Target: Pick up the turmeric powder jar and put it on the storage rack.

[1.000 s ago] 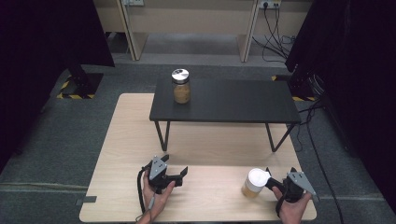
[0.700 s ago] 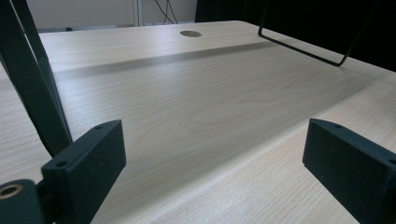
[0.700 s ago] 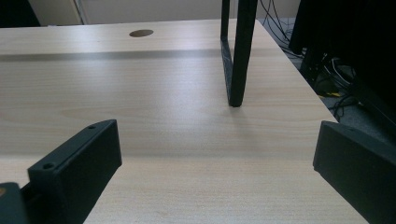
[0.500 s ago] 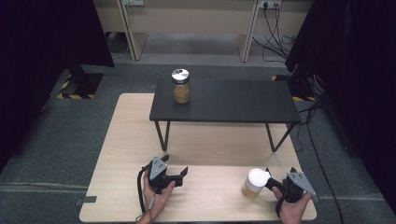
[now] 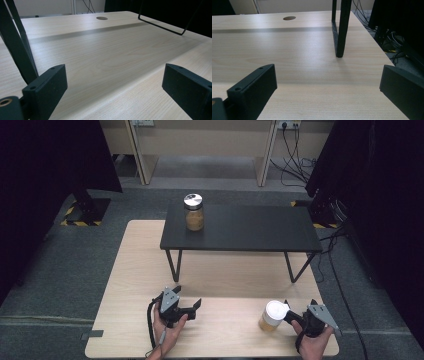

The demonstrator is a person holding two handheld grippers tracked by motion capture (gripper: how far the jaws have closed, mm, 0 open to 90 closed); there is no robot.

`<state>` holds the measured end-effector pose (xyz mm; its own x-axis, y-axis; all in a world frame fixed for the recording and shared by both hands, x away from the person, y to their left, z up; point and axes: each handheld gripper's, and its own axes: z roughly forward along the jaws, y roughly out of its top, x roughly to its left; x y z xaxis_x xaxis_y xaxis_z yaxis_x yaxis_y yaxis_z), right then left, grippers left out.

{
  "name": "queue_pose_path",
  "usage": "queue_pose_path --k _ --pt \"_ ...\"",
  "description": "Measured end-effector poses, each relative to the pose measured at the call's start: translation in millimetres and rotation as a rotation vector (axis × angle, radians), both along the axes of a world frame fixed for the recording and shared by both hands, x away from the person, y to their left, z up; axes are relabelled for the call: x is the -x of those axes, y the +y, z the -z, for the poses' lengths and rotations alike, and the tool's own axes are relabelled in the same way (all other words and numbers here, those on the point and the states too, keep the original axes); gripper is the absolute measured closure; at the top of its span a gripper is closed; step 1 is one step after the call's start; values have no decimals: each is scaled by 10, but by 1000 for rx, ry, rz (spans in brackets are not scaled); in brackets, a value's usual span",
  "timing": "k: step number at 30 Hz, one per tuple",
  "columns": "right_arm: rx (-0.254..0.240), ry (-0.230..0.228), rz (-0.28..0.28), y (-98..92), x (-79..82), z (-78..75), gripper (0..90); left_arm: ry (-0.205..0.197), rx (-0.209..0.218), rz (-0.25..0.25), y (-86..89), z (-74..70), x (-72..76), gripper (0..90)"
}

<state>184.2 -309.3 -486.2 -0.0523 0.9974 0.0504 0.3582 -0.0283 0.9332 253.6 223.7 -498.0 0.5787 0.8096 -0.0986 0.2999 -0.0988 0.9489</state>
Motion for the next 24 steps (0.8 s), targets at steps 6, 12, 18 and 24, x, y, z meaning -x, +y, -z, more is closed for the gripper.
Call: queue_pose_path --k 6,12,18,24 --pt "-1 -1 -1 0 4 1 10 -3 -5 1 -3 -2 1 52" --pt "-12 4 -17 -41 3 -3 10 -1 -1 0 -1 0 1 52" --pt "-47 14 -95 -248 27 -10 14 0 1 1 1 0 0 51" --pt "-53 12 -187 -453 58 -1 16 2 3 0 5 1 -2 51"
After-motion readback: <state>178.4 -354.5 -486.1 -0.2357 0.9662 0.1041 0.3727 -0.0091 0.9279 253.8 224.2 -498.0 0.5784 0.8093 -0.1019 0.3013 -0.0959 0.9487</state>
